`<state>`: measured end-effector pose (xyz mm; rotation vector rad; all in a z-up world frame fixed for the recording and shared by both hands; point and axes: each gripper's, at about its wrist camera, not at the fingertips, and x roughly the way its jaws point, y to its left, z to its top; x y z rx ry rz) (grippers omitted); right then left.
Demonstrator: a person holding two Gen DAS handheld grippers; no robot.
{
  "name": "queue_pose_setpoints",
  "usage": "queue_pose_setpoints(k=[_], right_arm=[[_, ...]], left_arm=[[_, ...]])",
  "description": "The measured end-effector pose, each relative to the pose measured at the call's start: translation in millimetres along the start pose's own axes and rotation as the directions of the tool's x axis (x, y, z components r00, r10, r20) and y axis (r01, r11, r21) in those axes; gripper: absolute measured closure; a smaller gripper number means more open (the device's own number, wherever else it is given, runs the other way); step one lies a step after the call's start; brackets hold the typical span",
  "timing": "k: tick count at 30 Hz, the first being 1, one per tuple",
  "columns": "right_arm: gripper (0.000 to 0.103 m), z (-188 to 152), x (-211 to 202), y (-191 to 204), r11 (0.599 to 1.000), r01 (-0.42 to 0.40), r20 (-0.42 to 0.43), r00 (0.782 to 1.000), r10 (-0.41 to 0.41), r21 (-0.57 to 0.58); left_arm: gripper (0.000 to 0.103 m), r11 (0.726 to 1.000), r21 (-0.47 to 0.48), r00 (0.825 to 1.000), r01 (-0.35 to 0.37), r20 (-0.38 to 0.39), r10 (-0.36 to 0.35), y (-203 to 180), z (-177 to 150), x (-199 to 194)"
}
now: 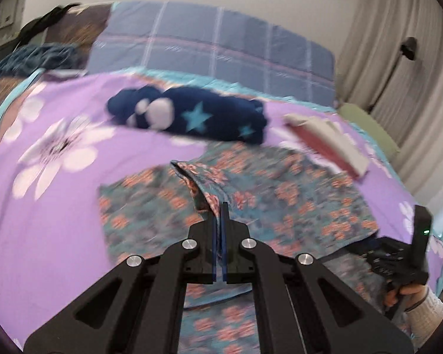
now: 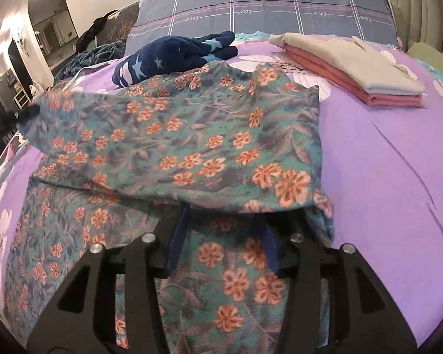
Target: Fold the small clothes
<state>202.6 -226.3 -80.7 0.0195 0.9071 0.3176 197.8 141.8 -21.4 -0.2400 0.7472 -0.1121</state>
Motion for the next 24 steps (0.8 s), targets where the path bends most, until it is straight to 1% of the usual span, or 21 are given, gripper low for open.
queue_pose_setpoints(k=[3,6,9,10,11,12,13,14,15,16,17,18,19,20,21,22,23,24], right_arm=[[0.048,-3,-1,7,1.0,0.019,-0.016,1.0,-0.019,-0.007],[0.046,-6,-3,14,0.998,0.041,-0.014,0.999,-0.042,-0.041],[0.045,-5,1,11,0.999,0.039,-0.02,0.999,-0.04,-0.032],[0.045,-5,0,11,0.999,0.038,-0.019,0.999,-0.039,-0.031],[0.045,-5,0,11,0.999,0.039,-0.017,0.999,-0.04,-0.032],[0.045,-5,-1,11,0.999,0.041,-0.017,0.999,-0.042,-0.035],[0.045,-7,-3,11,0.998,0.043,-0.018,0.999,-0.044,-0.041],[0.045,-8,-6,12,0.998,0.044,-0.019,0.999,-0.045,-0.052],[0.045,-10,-13,14,0.996,0.04,-0.019,0.999,-0.041,-0.085],[0.045,-13,-19,15,0.994,0.029,-0.016,0.999,-0.031,-0.11],[0.045,-14,-26,15,0.99,0.011,-0.011,1.0,-0.013,-0.139],[0.046,-16,-36,14,0.986,-0.014,-0.003,1.0,0.013,-0.167],[0.046,-16,-45,10,0.985,-0.032,0.005,0.999,0.033,-0.171],[0.046,-14,-51,7,0.986,-0.043,0.013,0.999,0.046,-0.164],[0.046,-8,-61,-2,0.989,-0.055,0.035,0.998,0.061,-0.137],[0.046,-3,-68,-10,0.992,-0.056,0.055,0.997,0.063,-0.112],[0.046,7,-74,-21,0.997,-0.041,0.088,0.995,0.047,-0.073],[0.046,13,-76,-28,0.999,-0.016,0.108,0.994,0.021,-0.052]], left_arm=[[0.102,0.999,-0.052,1.0,-0.009,0.004,0.009,22,-5,-4],[0.102,0.997,-0.072,1.0,-0.005,0.013,0.006,29,-9,-10],[0.101,0.997,-0.072,0.999,-0.035,-0.031,0.032,35,-16,3],[0.1,0.995,-0.05,0.995,-0.083,-0.061,0.08,38,-21,12],[0.097,0.99,-0.022,0.988,-0.141,-0.069,0.139,38,-26,17],[0.093,0.974,0.019,0.971,-0.227,-0.074,0.228,37,-30,23],[0.093,0.946,0.059,0.943,-0.319,-0.083,0.323,40,-37,29],[0.092,0.94,0.063,0.935,-0.336,-0.094,0.341,41,-41,31],[0.091,0.945,0.049,0.939,-0.324,-0.1,0.328,42,-43,30],[0.09,0.953,0.037,0.949,-0.301,-0.09,0.303,39,-44,26],[0.086,0.955,0.047,0.953,-0.292,-0.072,0.295,34,-43,21],[0.082,0.955,0.078,0.957,-0.285,-0.037,0.289,22,-40,15],[0.079,0.956,0.101,0.96,-0.275,-0.018,0.278,14,-38,13],[0.072,0.959,0.123,0.966,-0.254,-0.004,0.257,5,-35,11],[0.065,0.967,0.141,0.977,-0.212,0.0,0.214,-6,-32,12],[0.064,0.972,0.15,0.983,-0.182,-0.003,0.185,-12,-30,15],[0.064,0.974,0.161,0.987,-0.158,-0.014,0.162,-18,-29,21],[0.063,0.974,0.175,0.988,-0.141,-0.04,0.15,-25,-31,33]])
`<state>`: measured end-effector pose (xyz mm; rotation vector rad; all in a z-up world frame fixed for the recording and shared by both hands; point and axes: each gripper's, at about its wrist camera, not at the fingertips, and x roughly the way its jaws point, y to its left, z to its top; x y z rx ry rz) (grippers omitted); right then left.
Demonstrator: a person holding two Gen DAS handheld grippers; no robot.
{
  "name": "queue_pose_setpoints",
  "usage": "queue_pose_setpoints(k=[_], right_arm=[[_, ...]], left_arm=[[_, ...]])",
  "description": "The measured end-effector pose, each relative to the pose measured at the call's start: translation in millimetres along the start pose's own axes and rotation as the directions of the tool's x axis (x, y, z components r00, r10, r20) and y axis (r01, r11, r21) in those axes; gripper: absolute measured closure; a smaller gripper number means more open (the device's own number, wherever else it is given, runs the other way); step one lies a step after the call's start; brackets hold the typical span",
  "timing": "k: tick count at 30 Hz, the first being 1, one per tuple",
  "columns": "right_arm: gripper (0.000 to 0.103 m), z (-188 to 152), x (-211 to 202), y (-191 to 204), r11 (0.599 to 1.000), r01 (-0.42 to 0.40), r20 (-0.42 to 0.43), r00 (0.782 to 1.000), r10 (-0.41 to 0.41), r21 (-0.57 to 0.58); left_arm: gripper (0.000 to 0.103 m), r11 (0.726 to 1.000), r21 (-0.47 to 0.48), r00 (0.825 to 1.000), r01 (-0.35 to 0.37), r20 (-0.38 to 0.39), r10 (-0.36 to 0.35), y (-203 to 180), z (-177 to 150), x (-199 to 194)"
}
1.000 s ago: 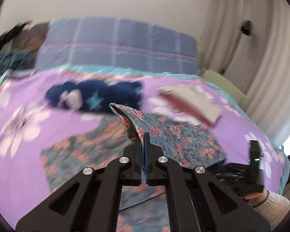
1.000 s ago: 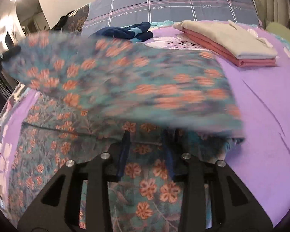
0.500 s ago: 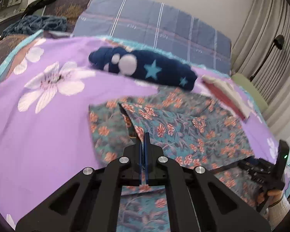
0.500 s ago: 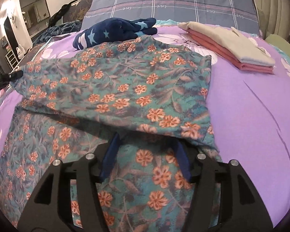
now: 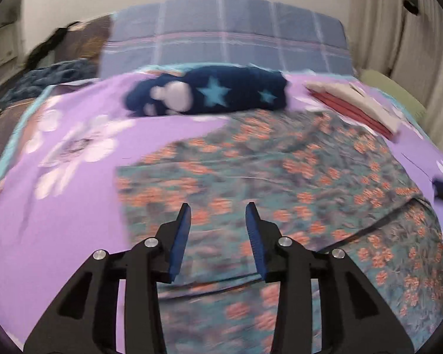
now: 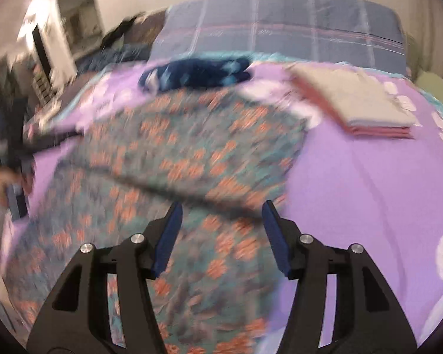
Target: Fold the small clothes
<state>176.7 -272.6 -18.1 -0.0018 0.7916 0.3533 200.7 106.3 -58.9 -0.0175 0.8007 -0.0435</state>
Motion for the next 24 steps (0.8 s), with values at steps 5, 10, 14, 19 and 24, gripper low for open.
queue_pose_setpoints(k=[5,10,14,19,24], right_arm=[[0.047,31,42,-36,0.993,0.098,-0.059,0.994,-0.095,0.064],[0.047,51,102,-62,0.981,0.063,-0.141,0.989,-0.037,0.183],[0.095,57,128,-75,0.956,0.023,-0.14,0.99,0.018,0.291],[0.103,58,123,-73,0.917,0.376,-0.131,0.924,-0.36,0.132],[0.1,36,71,-62,0.973,0.096,-0.065,0.994,-0.084,0.208]], left_arm=[[0.056,1.0,0.0,0.997,0.012,-0.07,-0.012,-13,-22,41],[0.053,0.996,-0.048,0.995,0.072,-0.069,-0.076,0,-25,38],[0.051,1.0,0.002,0.997,0.027,-0.074,-0.027,-13,-22,41],[0.05,1.0,0.013,0.997,0.015,-0.073,-0.014,-16,-23,40],[0.044,0.999,-0.003,0.997,0.049,-0.064,-0.049,-12,-23,39]])
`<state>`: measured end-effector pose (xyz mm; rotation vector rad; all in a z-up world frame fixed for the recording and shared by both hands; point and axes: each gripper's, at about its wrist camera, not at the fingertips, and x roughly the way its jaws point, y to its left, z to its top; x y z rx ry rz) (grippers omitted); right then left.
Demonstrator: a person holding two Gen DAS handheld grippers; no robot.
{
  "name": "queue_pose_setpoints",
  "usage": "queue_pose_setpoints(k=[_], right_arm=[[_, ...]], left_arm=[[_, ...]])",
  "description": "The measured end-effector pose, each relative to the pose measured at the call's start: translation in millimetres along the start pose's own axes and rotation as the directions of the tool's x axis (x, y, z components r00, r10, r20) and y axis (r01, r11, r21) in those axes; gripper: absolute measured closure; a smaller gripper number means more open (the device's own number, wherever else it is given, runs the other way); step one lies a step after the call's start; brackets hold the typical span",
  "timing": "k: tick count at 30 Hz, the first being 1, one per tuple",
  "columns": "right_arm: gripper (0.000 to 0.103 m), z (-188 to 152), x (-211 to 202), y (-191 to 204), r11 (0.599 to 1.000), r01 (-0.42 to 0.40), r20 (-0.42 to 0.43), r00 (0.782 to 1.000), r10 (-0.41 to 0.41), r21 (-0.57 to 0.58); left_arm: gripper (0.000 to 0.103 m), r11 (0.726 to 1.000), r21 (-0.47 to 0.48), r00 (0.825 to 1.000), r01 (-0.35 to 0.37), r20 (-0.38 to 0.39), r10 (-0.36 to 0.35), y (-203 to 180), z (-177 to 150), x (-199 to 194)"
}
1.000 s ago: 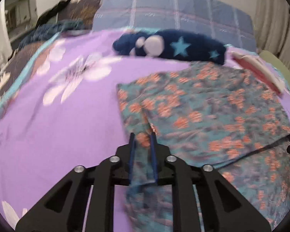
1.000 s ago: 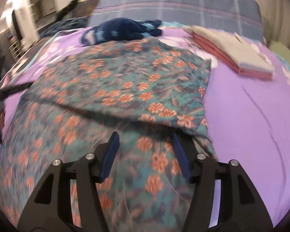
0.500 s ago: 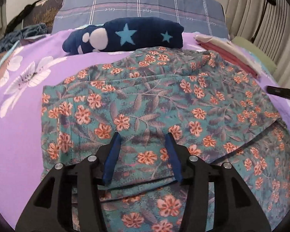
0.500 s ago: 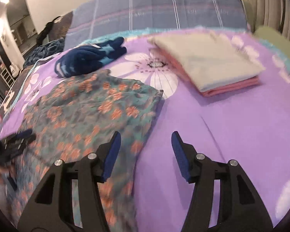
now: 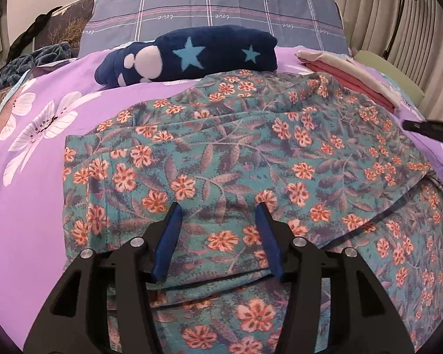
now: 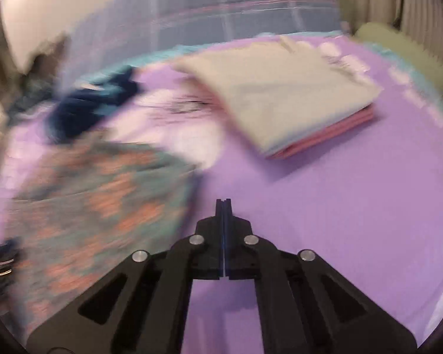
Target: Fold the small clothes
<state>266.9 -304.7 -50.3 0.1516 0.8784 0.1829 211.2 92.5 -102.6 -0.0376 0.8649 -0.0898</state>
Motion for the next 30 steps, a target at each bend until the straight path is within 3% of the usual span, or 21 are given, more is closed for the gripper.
queue_pose_setpoints(k=[2,4,7,9,11,13,15,16,20,22,26,30], right_arm=[[0.098,-26,-32,21,0.993,-0.081,0.017,0.996,0.083,-0.091],[0.098,-50,-48,35,0.983,-0.11,0.002,0.994,0.111,-0.15],[0.095,-87,-50,40,0.976,0.03,-0.054,0.998,-0.043,-0.215],[0.096,-107,-47,30,0.968,0.086,-0.021,0.995,-0.093,-0.235],[0.083,-117,-58,31,0.961,0.15,0.025,0.989,-0.148,-0.231],[0.073,-121,-72,34,0.96,0.162,0.054,0.987,-0.154,-0.23],[0.055,-133,-88,33,0.969,0.111,0.054,0.993,-0.101,-0.22],[0.054,-139,-93,32,0.973,0.087,0.038,0.996,-0.08,-0.213],[0.052,-172,-116,13,0.985,0.069,0.005,0.998,-0.069,-0.156],[0.052,-187,-131,0,0.997,0.015,-0.002,1.0,-0.015,-0.076],[0.059,-207,-149,-9,0.999,-0.053,-0.028,0.998,0.053,0.0],[0.06,-232,-169,-13,0.995,-0.094,-0.044,0.994,0.096,0.043]], left_arm=[[0.038,0.999,-0.007,0.999,0.037,0.005,-0.037,2,-1,-1],[0.037,0.999,-0.008,0.999,0.037,0.018,-0.036,2,-1,-6],[0.037,1.0,0.01,0.998,0.014,0.066,-0.015,-3,-7,-31],[0.036,0.999,0.023,0.994,0.032,0.106,-0.034,-2,-16,-55],[0.025,1.0,0.015,0.991,0.012,0.136,-0.014,5,-31,-83],[0.023,0.999,-0.026,0.99,0.019,0.141,-0.015,18,-52,-108],[0.023,0.997,-0.056,0.992,0.058,0.116,-0.052,31,-77,-125],[0.023,0.995,-0.069,0.993,0.071,0.1,-0.064,37,-94,-134],[0.022,0.981,-0.143,0.991,0.133,0.047,-0.128,55,-145,-149],[0.022,0.973,-0.165,0.986,0.162,0.059,-0.154,59,-164,-156],[0.022,0.95,-0.176,0.966,0.259,0.077,-0.249,57,-178,-168],[0.022,0.954,-0.125,0.962,0.271,0.05,-0.267,40,-189,-172]])
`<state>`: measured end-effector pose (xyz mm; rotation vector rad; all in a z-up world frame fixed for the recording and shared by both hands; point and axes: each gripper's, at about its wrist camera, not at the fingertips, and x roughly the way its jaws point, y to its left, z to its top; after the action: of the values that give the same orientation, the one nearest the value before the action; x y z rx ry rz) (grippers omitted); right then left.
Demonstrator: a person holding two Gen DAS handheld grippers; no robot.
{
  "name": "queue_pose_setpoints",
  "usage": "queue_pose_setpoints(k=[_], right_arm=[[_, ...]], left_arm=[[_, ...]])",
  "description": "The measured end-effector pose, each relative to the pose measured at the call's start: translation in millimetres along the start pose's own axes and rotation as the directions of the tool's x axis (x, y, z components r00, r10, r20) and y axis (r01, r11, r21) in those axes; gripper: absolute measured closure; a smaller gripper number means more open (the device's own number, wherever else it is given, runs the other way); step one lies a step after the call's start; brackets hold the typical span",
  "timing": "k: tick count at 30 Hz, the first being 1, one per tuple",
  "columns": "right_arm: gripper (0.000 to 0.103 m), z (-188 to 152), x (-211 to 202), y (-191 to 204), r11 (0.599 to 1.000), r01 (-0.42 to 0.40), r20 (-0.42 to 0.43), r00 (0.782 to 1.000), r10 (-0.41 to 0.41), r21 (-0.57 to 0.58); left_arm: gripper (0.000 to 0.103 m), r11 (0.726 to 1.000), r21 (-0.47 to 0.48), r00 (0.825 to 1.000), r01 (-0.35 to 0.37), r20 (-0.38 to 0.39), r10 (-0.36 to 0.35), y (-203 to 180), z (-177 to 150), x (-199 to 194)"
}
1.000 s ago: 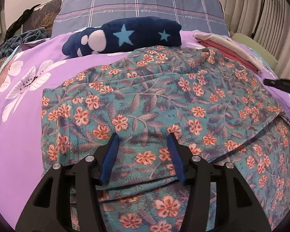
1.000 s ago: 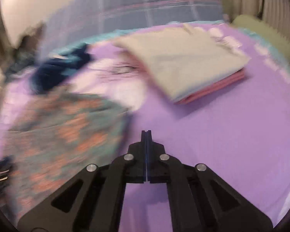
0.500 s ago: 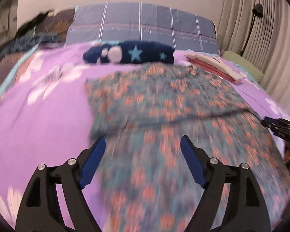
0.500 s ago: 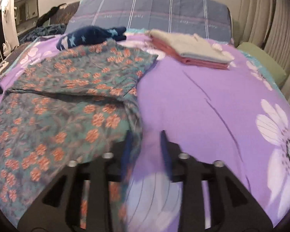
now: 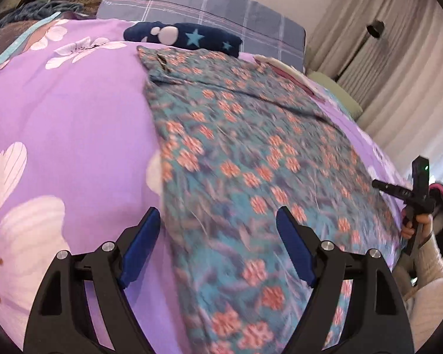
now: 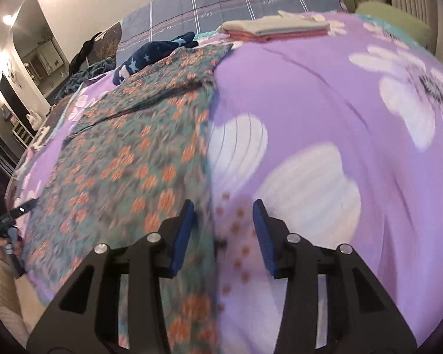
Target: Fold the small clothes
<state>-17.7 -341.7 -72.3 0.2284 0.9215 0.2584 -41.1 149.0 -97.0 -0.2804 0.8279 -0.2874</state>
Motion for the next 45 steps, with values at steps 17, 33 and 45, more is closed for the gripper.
queue_pose_setpoints(k=[17,33,45], right_arm=[[0.059,-52,-37,10,0.991,-0.134,-0.097,0.986,0.134,0.005],[0.055,-34,-10,14,0.97,-0.242,-0.117,0.963,0.241,0.005],[0.1,12,-32,15,0.888,-0.448,0.034,0.894,0.447,0.104]], left_arm=[[0.079,0.998,-0.025,0.997,0.062,-0.05,-0.063,0,-59,-43],[0.074,0.993,0.02,0.99,0.118,-0.078,-0.116,-8,-40,-17],[0.101,0.976,0.088,0.974,0.198,0.089,-0.206,-29,-4,-58]])
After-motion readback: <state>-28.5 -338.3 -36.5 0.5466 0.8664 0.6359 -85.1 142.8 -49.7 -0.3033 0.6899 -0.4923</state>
